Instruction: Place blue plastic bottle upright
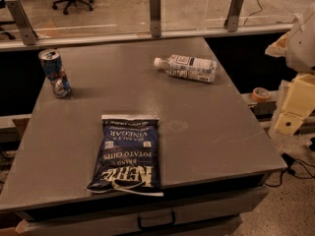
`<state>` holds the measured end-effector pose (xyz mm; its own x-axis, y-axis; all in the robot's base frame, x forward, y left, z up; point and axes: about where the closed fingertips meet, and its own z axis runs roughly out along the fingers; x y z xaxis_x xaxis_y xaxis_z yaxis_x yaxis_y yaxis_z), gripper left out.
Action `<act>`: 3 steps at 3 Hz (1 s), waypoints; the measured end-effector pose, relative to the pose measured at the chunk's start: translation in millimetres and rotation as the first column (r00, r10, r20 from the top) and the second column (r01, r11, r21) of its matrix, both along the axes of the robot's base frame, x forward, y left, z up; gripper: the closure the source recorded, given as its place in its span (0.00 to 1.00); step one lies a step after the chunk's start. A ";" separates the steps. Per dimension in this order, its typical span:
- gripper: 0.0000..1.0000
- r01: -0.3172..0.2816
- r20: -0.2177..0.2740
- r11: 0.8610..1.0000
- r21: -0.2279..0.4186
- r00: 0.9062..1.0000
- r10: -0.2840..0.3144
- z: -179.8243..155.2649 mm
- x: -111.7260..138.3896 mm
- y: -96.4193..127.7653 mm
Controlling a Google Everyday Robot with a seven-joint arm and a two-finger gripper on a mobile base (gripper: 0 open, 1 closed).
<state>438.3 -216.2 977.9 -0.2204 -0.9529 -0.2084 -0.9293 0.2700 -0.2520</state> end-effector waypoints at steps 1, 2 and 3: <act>0.00 0.000 0.000 1.000 0.000 1.000 0.000 0.0 0.1 0.0; 0.00 -0.035 0.026 0.999 0.027 0.999 0.034 -8.3 30.5 14.4; 0.00 -0.065 0.065 0.996 0.054 0.996 0.061 -22.4 83.6 36.9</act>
Offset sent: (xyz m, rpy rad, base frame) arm 0.0731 0.0330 -0.0240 0.0673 -0.0446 0.0844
